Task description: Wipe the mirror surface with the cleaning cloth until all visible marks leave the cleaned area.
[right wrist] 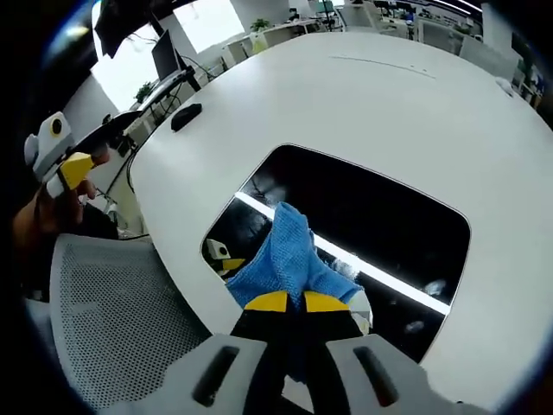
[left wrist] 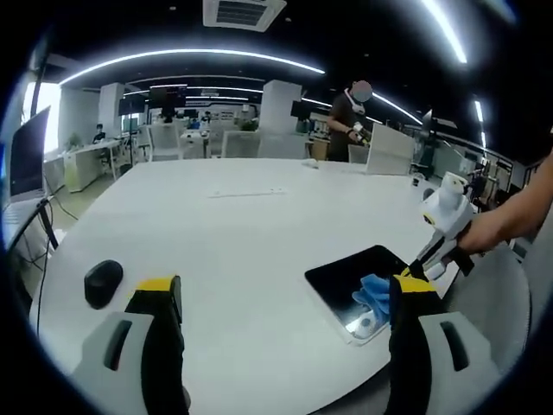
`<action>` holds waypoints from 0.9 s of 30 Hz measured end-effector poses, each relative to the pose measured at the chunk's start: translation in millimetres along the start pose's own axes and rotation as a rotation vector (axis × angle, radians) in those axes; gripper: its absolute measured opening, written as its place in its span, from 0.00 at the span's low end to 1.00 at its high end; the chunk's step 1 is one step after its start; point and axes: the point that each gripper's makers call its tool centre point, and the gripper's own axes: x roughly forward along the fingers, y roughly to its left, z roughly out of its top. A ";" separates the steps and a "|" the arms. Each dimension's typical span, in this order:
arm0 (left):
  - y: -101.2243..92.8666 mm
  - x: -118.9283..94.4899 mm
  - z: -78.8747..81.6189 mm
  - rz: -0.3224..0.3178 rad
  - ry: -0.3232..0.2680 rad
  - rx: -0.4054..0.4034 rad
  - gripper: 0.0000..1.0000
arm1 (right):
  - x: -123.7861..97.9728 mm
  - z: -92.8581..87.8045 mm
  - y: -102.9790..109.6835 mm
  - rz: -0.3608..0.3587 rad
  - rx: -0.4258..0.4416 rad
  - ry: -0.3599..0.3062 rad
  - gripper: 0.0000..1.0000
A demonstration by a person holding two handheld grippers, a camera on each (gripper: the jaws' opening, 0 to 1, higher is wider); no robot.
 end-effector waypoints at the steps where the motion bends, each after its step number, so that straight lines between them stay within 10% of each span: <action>1: 0.9 0.5 -0.9 0.001 0.000 -0.002 0.99 | 0.7 2.4 -1.6 -0.004 -0.008 -0.005 0.00; 27: -15.5 7.3 -20.4 -0.047 0.077 0.047 0.99 | 35.3 69.7 -56.6 -0.065 0.003 -0.033 0.00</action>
